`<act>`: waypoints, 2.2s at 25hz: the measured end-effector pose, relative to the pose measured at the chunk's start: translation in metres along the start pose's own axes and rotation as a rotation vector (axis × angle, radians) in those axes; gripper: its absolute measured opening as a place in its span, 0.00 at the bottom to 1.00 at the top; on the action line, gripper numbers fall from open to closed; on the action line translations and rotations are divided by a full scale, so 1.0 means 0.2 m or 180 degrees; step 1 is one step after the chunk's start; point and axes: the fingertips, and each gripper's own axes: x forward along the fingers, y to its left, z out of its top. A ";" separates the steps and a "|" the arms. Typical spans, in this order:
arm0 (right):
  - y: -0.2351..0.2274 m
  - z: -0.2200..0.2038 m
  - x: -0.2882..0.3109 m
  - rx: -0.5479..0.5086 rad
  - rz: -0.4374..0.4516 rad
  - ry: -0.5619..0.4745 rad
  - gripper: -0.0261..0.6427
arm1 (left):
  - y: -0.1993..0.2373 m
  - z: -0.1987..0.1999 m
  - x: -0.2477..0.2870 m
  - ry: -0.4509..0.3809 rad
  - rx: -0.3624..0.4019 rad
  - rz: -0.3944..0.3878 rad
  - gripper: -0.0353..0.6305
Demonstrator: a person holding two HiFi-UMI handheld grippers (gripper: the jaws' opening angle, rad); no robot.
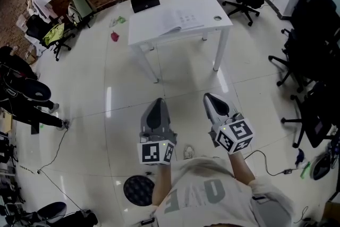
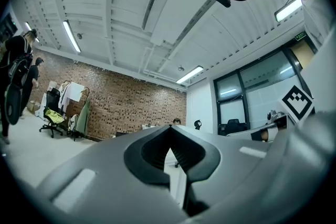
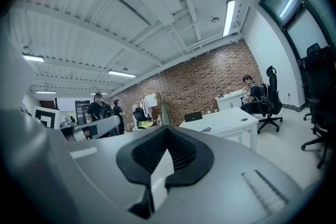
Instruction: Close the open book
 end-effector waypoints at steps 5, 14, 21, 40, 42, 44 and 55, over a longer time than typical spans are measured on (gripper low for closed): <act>0.01 -0.06 0.10 0.0022 -0.0093 0.0103 0.04 | 0.13 -0.01 0.04 0.0023 -0.0026 0.0042 0.07; -0.08 -0.17 0.22 0.0049 -0.0237 0.0278 0.05 | 0.26 -0.12 0.17 0.0111 -0.0132 0.0038 0.07; -0.45 -0.19 0.56 0.0174 -0.0234 0.0274 0.05 | 0.31 -0.26 0.61 0.0057 -0.0193 0.0055 0.07; -1.53 0.34 1.84 0.0063 -0.0013 0.0114 0.05 | 0.72 -0.30 2.23 0.0000 0.0468 0.0622 0.07; -1.54 0.38 1.87 0.0049 0.0013 0.0083 0.05 | 0.74 -0.32 2.26 0.0027 0.0454 0.0672 0.07; -1.56 0.42 1.90 0.0012 0.0018 0.0043 0.05 | 0.75 -0.31 2.30 -0.0008 0.0402 0.0666 0.07; -1.55 0.39 2.03 0.0042 0.0028 0.0159 0.05 | 0.84 -0.34 2.35 0.0055 0.0225 0.0738 0.07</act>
